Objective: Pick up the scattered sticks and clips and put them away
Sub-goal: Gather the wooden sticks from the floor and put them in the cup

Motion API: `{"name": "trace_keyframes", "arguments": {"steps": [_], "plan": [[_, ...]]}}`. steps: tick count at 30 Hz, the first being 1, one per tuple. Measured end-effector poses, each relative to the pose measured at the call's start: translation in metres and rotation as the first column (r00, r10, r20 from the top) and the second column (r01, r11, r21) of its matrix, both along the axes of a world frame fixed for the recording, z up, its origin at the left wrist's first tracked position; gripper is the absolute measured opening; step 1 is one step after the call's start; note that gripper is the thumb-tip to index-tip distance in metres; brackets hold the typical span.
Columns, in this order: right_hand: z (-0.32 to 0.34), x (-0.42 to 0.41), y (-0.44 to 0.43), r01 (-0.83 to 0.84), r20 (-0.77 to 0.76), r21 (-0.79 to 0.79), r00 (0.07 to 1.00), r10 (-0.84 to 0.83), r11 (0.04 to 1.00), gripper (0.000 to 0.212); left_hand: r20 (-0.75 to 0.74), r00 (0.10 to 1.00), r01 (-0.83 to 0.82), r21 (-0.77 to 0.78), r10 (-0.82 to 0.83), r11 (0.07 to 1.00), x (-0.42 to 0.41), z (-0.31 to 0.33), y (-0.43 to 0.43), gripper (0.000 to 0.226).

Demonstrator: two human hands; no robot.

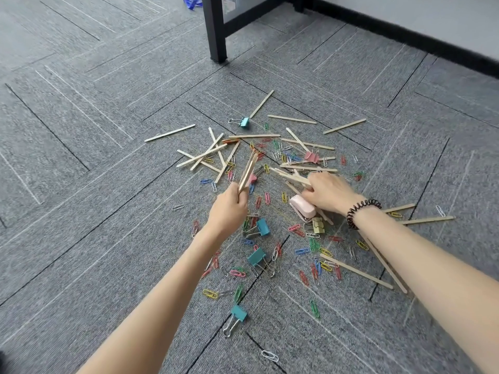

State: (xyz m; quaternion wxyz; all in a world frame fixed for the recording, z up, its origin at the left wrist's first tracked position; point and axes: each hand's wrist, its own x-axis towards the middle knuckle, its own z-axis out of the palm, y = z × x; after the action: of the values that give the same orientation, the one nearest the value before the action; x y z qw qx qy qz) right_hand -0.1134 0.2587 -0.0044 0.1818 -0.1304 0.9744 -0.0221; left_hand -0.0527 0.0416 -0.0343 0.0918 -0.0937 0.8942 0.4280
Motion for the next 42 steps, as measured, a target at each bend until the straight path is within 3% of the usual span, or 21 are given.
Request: {"name": "trace_keyframes", "arguments": {"steps": [5,7,9,13,19,25,29,35,42], "plan": [[0.015,-0.006,-0.006,0.003,-0.007,-0.188,1.0,-0.005,0.982,0.035,0.041,0.999,-0.028,0.23,0.019,0.973,-0.002,0.019,0.003,0.021],[0.032,-0.004,-0.012,0.029,0.004,-0.238,1.0,-0.029,0.971,0.032,0.054,0.997,-0.067,0.281,0.054,0.957,0.002,0.041,0.001,0.021],[0.057,0.002,-0.017,0.168,0.123,-0.351,0.984,-0.132,0.921,0.03,0.105,0.992,-0.103,0.318,0.073,0.942,0.009,0.071,-0.001,0.021],[0.138,0.021,-0.028,0.506,0.477,-0.476,0.836,-0.271,0.719,0.028,0.202,0.976,-0.146,0.344,0.079,0.928,0.024,0.15,-0.006,0.021],[0.301,0.042,-0.038,0.66,0.668,-0.481,0.702,-0.245,0.578,0.031,0.208,0.976,-0.126,0.304,0.063,0.944,0.037,0.316,-0.013,0.023],[0.472,0.062,-0.049,0.67,0.69,-0.5,0.691,-0.215,0.549,0.031,0.19,0.981,-0.106,0.334,0.043,0.937,0.044,0.499,-0.008,0.026],[0.597,0.075,-0.054,0.706,0.682,-0.59,0.695,-0.227,0.391,0.022,0.187,0.982,-0.08,0.337,0.017,0.938,0.044,0.621,-0.004,0.021],[0.746,0.092,-0.046,0.602,0.503,-0.627,0.797,-0.333,0.494,0.025,0.113,0.988,0.067,0.266,-0.101,0.962,0.037,0.766,0.006,0.02],[0.833,0.082,0.002,0.5,0.283,-0.71,0.847,-0.451,0.495,0.029,-0.038,0.98,0.196,0.071,-0.193,0.978,0.012,0.856,0.043,0.02]]}}
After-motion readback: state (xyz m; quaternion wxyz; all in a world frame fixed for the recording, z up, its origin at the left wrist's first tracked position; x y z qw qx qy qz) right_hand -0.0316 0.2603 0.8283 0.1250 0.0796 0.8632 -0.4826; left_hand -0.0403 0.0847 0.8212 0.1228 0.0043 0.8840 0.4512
